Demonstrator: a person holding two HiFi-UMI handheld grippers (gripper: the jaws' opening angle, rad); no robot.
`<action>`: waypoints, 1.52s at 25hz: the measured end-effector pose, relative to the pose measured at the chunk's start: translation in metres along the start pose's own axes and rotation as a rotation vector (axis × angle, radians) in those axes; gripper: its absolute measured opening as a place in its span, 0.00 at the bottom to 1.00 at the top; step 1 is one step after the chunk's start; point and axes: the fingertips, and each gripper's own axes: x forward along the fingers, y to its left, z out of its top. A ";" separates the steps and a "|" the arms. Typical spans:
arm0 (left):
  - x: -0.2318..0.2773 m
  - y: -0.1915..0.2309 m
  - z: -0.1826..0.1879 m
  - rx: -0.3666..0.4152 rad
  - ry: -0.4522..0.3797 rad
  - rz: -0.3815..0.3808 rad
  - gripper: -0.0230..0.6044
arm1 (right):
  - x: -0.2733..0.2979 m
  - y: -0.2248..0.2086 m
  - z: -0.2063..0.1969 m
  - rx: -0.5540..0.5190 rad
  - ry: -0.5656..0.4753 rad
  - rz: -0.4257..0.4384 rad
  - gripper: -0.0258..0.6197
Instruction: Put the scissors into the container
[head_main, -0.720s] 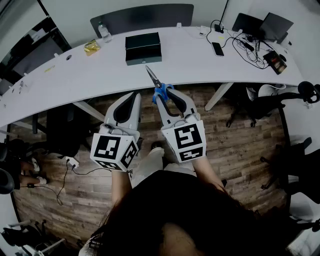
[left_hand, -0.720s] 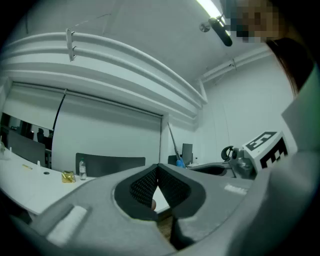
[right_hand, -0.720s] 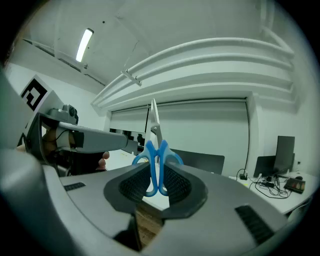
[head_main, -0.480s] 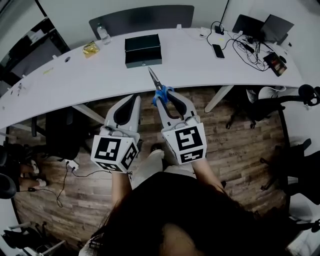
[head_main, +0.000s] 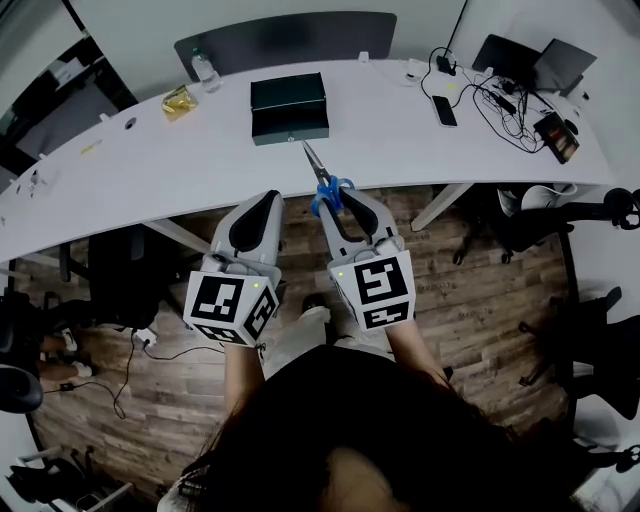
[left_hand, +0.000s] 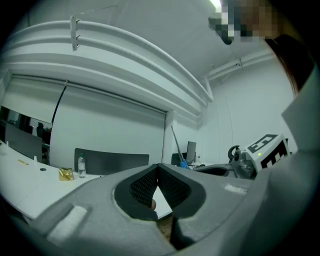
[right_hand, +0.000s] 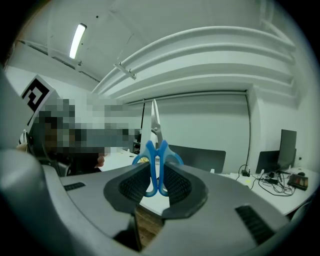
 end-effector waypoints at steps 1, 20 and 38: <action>0.004 0.004 -0.001 -0.002 0.002 -0.002 0.06 | 0.005 -0.001 -0.001 0.001 0.003 0.001 0.18; 0.061 0.069 0.004 0.012 0.023 -0.098 0.06 | 0.098 -0.002 0.012 0.000 0.038 -0.039 0.18; 0.085 0.100 -0.001 -0.019 0.028 -0.160 0.06 | 0.134 -0.004 0.012 0.000 0.061 -0.083 0.18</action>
